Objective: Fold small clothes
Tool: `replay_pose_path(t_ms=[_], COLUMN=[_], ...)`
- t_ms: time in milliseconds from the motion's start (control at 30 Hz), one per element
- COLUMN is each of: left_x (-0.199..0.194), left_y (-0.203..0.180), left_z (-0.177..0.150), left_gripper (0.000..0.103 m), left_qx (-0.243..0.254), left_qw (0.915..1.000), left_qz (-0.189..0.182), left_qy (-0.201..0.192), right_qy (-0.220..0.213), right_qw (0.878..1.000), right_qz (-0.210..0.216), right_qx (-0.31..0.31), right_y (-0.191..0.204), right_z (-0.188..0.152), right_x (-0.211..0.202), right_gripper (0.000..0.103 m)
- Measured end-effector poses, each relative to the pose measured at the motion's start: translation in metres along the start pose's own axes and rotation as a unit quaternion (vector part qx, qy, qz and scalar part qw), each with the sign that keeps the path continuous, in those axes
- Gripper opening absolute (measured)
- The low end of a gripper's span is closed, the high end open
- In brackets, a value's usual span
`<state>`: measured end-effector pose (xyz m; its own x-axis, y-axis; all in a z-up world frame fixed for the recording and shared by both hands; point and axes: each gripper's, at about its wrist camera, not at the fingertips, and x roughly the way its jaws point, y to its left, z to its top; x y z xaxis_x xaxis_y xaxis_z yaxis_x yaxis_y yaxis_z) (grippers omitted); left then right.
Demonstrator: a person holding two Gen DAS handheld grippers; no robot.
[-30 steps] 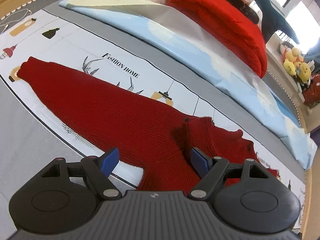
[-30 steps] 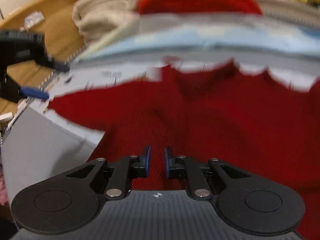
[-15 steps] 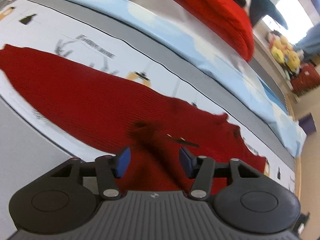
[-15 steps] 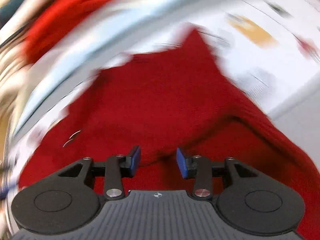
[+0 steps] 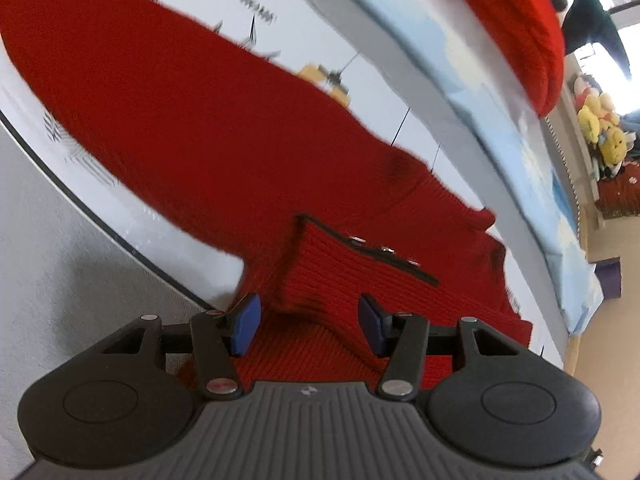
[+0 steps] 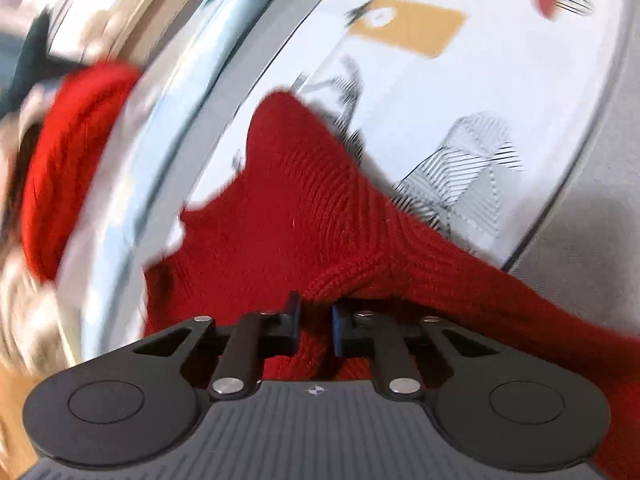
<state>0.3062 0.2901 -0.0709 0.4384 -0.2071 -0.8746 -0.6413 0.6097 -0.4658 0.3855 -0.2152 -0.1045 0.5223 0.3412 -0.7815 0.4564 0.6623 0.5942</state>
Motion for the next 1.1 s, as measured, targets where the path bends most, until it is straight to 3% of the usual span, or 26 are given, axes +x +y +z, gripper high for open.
replay_pose_path(t_ms=[133,233,333,500,567,600,633,667,767,833,900,1000,1100], left_x=[0.021,0.027,0.035,0.049,0.054,0.054,0.052,0.049,0.027,0.009,0.002,0.013,0.027], left_y=[-0.006,-0.016,-0.017,-0.014,-0.017,-0.02,-0.025,-0.03,-0.05,-0.066,-0.075,-0.065,-0.052], left_z=[-0.009,-0.01,-0.009,-0.01,-0.012,-0.012,-0.013,-0.013,-0.013,-0.016,-0.018,-0.009,-0.004], left_gripper=[0.059,0.059,0.059,0.059,0.059,0.053,0.042,0.008,0.009,0.009,0.009,0.01,0.011], left_qx=[-0.001,0.012,0.006,-0.01,-0.001,0.008,0.023,0.04,0.104,0.146,0.169,0.119,0.076], left_qw=[0.9993,0.999,0.999,0.9992,0.9993,0.9994,0.9994,0.9991,0.9924,0.9812,0.973,0.9851,0.9929], left_qz=[-0.02,-0.023,-0.02,-0.003,0.001,0.003,0.006,0.012,0.008,0.001,0.007,0.007,0.031], left_qy=[0.033,0.036,0.039,0.039,0.038,0.034,0.025,0.009,-0.067,-0.126,-0.157,-0.124,-0.086], right_qy=[-0.036,0.023,0.019,-0.006,-0.009,-0.008,-0.004,0.001,0.01,0.009,0.008,0.014,0.005], right_qw=[0.998,0.998,0.998,0.997,0.996,0.996,0.997,0.997,0.999,0.998,0.998,0.998,0.996], right_qz=[-0.021,-0.046,-0.053,0.015,0.021,0.017,0.011,0.007,0.0,-0.013,-0.036,-0.049,-0.054], right_qx=[0.044,0.041,0.005,-0.079,-0.09,-0.088,-0.081,-0.072,-0.051,-0.055,-0.057,-0.035,-0.064], right_y=[-0.011,-0.017,-0.009,0.012,0.012,0.01,0.007,0.004,-0.003,0.002,0.001,-0.006,0.006], right_z=[0.01,0.012,0.009,0.01,0.013,0.014,0.015,0.015,0.013,0.016,0.016,0.015,0.011], right_x=[-0.014,-0.007,-0.025,-0.046,-0.043,-0.038,-0.033,-0.031,-0.027,-0.018,-0.011,-0.006,-0.009], right_gripper=[0.015,0.023,0.029,0.037,0.037,0.038,0.038,0.039,0.039,0.038,0.037,0.037,0.038])
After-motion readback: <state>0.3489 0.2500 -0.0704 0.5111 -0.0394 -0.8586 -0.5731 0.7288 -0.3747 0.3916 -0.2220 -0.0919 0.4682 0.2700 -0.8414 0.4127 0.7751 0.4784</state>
